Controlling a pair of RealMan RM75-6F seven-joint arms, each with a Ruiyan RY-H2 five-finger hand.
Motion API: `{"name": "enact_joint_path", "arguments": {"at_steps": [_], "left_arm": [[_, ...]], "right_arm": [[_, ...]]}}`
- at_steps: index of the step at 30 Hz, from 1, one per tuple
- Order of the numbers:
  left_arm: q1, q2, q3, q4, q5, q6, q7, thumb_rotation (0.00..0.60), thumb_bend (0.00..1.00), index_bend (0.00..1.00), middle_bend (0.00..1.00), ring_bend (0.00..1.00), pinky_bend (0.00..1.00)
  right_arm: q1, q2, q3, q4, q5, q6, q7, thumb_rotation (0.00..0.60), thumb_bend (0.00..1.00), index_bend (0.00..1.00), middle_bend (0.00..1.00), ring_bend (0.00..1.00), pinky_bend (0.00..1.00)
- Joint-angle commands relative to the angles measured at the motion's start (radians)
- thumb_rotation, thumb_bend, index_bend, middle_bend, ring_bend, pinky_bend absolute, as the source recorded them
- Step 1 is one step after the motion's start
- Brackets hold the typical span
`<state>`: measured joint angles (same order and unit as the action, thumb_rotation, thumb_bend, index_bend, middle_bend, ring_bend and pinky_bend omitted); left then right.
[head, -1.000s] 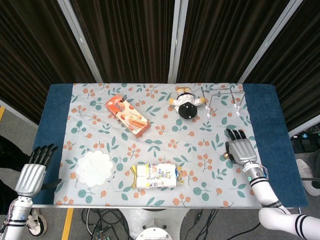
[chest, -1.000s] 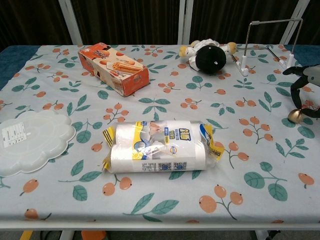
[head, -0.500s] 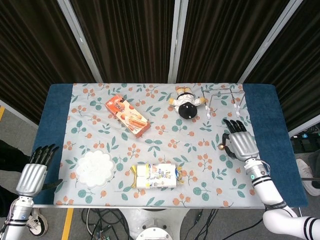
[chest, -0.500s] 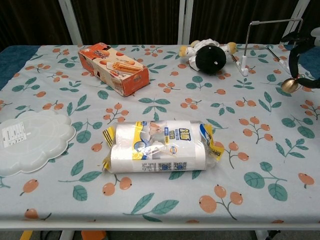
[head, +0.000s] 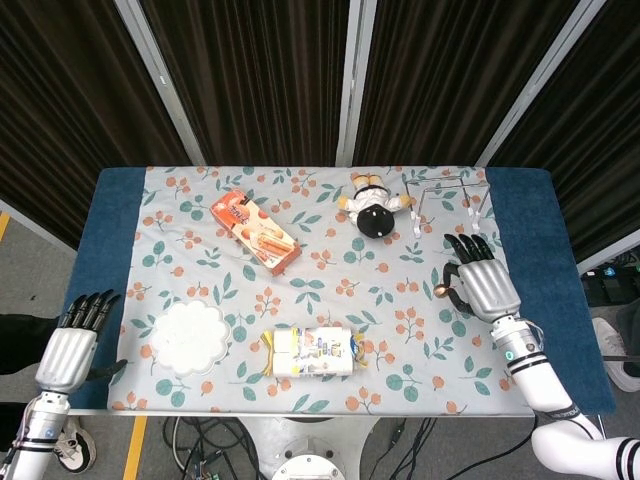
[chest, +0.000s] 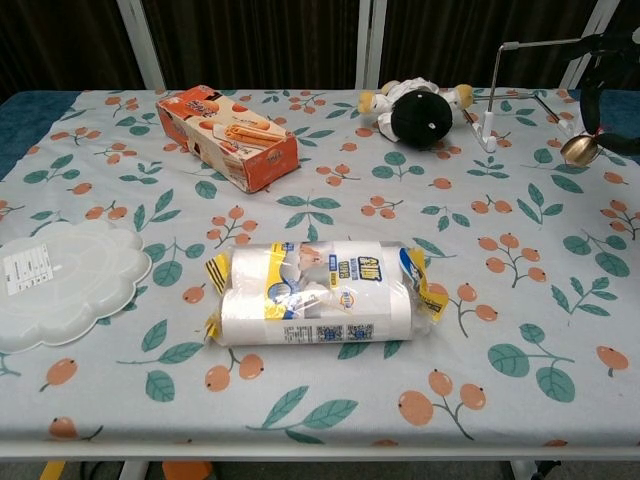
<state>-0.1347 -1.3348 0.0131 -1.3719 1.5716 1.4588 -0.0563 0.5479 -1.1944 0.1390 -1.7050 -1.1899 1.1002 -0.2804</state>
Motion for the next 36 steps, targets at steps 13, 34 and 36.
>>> {"name": "enact_joint_path", "arguments": {"at_steps": [13,34,36], "left_arm": [[-0.004,0.0,0.0,-0.004,-0.007,-0.014,-0.004,0.6,0.03,0.04,0.03,0.0,0.01],[-0.004,0.009,0.005,-0.014,-0.012,-0.024,-0.006,0.6,0.03,0.04,0.03,0.0,0.01],[-0.005,0.006,0.006,-0.013,-0.014,-0.029,-0.009,0.6,0.03,0.04,0.03,0.0,0.01]], "right_arm": [[-0.021,-0.008,-0.003,-0.081,0.047,-0.036,-0.072,0.6,0.36,0.71,0.09,0.0,0.0],[-0.039,-0.081,0.037,-0.014,0.078,0.131,-0.364,0.6,0.35,0.73,0.1,0.0,0.0],[-0.033,-0.04,0.026,-0.11,0.093,-0.015,-0.175,0.6,0.35,0.73,0.1,0.0,0.0]]}}
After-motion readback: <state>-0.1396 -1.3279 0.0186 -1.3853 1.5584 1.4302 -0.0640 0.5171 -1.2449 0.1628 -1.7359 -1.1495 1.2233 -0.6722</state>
